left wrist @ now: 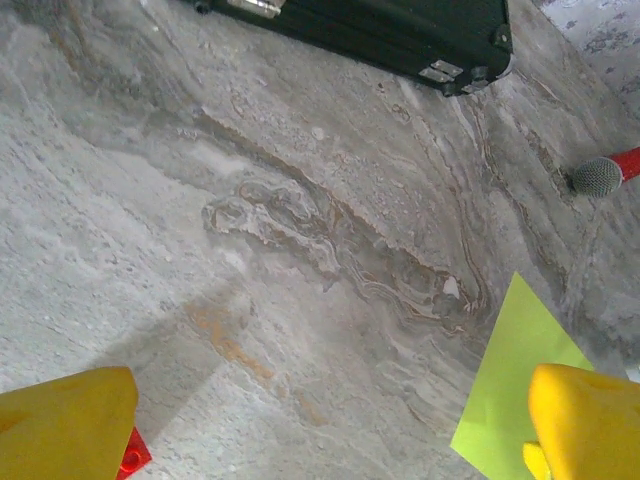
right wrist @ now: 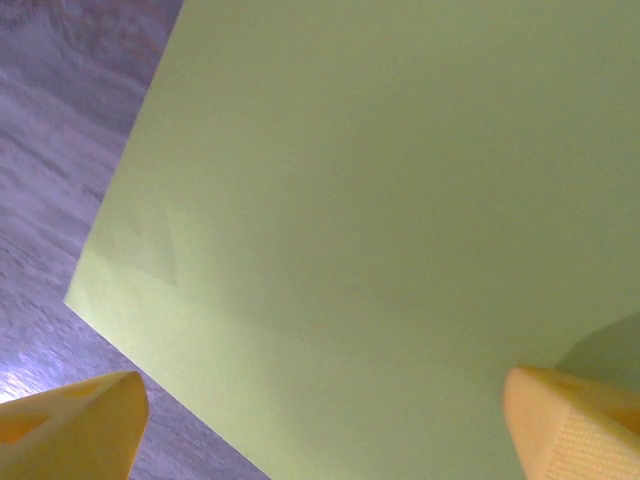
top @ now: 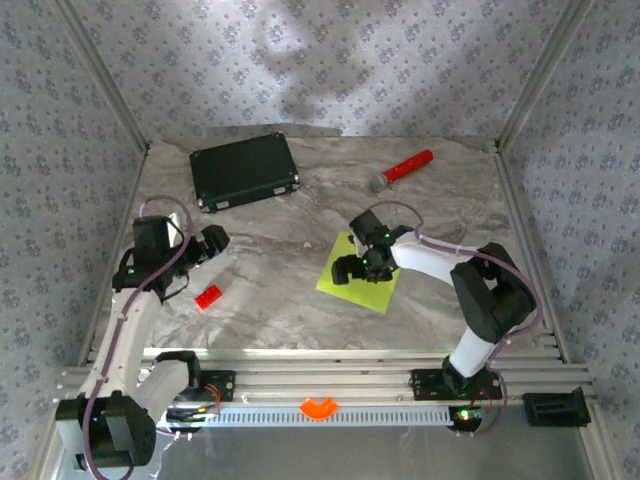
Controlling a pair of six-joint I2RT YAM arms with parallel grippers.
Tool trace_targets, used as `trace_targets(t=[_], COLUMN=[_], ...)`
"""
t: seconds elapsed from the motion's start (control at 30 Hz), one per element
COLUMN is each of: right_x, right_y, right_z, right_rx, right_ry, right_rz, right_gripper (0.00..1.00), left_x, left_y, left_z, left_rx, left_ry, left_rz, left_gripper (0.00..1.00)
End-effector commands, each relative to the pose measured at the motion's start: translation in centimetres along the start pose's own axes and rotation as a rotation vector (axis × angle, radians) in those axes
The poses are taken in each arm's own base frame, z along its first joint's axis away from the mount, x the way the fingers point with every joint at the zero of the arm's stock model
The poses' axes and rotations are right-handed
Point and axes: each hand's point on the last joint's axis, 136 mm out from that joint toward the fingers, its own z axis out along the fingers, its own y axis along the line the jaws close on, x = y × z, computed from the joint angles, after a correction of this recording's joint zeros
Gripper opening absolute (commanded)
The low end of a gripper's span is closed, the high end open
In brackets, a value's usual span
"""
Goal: Fold a paper plane with a square sheet of paper (pick it up from the middle)
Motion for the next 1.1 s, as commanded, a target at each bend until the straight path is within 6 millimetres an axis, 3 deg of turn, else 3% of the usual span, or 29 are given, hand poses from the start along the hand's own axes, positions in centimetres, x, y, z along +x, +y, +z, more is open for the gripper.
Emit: trace_targets(t=[0.0,0.17,0.33,0.67,0.87,0.97,1.07], right_x=[-2.0,-2.3,-1.7,1.0,0.8,0.4,-0.5], right_y=[-0.4,-2.5,-2.4,1.0,3.5,3.7,5.8], right_z=[-1.5,-0.8,0.1,4.2,5.1,5.4,4.5], right_rx=[-0.068,-0.090,-0.077,-0.069,-0.043,-0.045,-0.145], right_ry=[-0.088,-0.099,-0.065,0.092,0.133,0.141,0.109], right_rz=[0.137,0.324,0.284,0.075,-0.076,-0.050,-0.030], right_gripper=[0.93,0.93,0.92,0.91,0.92,0.92,0.91], left_x=[0.9,2.0,2.7,2.8,3.0,3.4,3.9], left_y=[-0.7,-0.8,-0.6,-1.7,-2.2,-2.2,-2.3], left_z=[0.3,1.2,1.2,2.1,2.6,2.9,3.2], left_rx=[0.058,0.087,0.095,0.142,0.145,0.129,0.115], left_ry=[0.044,0.105,0.117,0.197,0.214,0.226,0.250], left_rz=[-0.064,-0.117,-0.121,-0.101,-0.087,-0.079,-0.066], left_gripper=[1.00,1.00,1.00,1.00,1.00,1.00,1.00])
